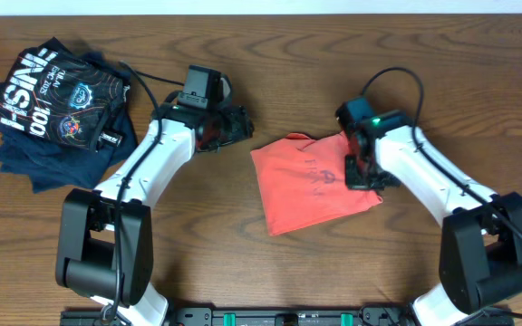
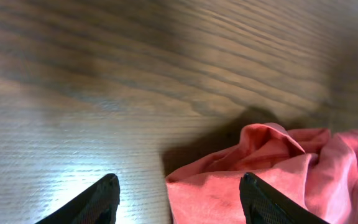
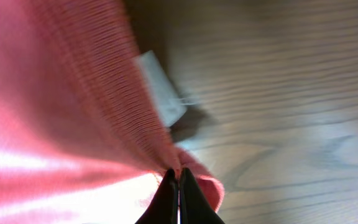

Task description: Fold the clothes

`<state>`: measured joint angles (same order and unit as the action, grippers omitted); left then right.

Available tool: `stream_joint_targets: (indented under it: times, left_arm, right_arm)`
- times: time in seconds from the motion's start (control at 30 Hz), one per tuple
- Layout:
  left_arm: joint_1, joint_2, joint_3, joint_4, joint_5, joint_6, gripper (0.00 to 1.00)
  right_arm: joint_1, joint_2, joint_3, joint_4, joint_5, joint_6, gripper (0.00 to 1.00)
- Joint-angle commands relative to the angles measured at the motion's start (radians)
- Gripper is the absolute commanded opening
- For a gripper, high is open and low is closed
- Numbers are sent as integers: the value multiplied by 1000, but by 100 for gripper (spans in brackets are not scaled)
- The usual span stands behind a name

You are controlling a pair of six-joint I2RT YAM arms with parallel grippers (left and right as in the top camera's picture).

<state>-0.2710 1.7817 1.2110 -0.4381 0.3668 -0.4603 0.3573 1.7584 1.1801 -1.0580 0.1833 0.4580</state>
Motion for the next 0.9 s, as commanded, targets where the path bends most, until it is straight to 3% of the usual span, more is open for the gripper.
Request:
stream_joint_targets:
  times: [0.0, 0.17, 0.3, 0.43, 0.6, 0.63, 0.87]
  left_arm:
    - [-43, 3, -12, 19, -7, 114, 64]
    - [-85, 3, -12, 31, -101, 199, 64]
    - [-97, 5, -12, 52, -117, 198, 64]
    - [-114, 8, -12, 55, -117, 198, 64]
    - [-148, 10, -12, 55, -117, 198, 64]
    - [-154, 10, -12, 56, -118, 198, 64]
    - [-176, 14, -12, 63, -118, 198, 64]
  right_arm:
    - [-79, -53, 63, 2, 78, 66, 1]
    - [-147, -132, 75, -16, 21, 58, 1]
    - [-145, -147, 74, -56, -31, -37, 4]
    - [-143, -146, 66, -69, -5, -51, 9]
    - [-158, -146, 66, -73, 59, -27, 6]
    - [-163, -146, 66, -80, 41, -25, 2]
    - [-145, -146, 38, -104, -177, -186, 1]
